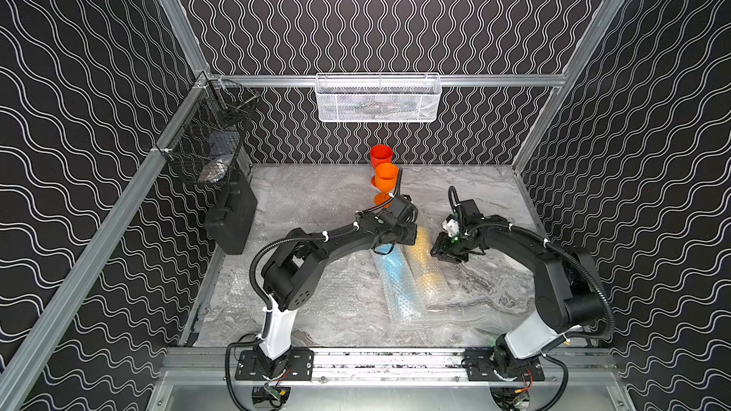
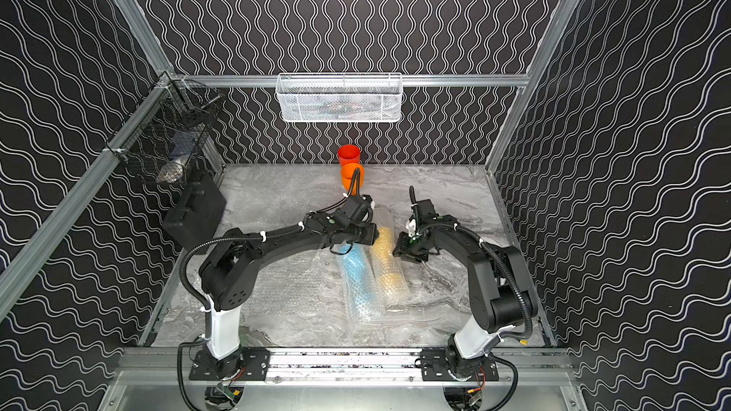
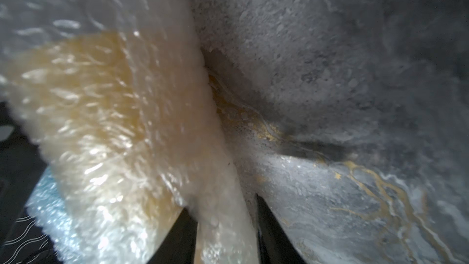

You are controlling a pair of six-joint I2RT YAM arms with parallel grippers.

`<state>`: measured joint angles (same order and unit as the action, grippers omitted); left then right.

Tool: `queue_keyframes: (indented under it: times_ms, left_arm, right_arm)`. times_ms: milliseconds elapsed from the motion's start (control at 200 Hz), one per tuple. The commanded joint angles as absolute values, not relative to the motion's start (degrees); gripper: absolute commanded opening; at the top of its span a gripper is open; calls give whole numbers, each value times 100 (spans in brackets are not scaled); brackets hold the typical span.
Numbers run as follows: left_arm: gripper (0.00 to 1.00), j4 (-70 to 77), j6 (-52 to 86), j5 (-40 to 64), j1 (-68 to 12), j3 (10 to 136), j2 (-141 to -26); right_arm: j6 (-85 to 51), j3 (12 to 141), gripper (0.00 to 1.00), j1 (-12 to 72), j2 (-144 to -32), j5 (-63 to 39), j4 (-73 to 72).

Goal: Unpack wine glasses from bubble wrap
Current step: Unwrap the wine glass from the bubble wrap.

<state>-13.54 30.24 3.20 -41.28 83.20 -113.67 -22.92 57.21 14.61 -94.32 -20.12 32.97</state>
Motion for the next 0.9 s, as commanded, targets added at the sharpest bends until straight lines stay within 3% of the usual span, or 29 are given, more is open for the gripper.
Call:
queue_keyframes:
  times_ms: [0, 415, 896]
  left_arm:
    - [37, -1467, 3050, 290, -4122, 8341, -11365]
    - [40, -1380, 3023, 498, -4135, 8466, -11305]
    - [60, -1771, 3138, 731, -4397, 8782, -11101]
  right_arm:
    - [-2260, 5792, 35, 1482, -9471, -1616, 3263]
    - [-2184, 5862, 10, 1494, -9160, -1390, 3256]
    - [-2478, 5550, 5, 1492, -8505, -1752, 3190]
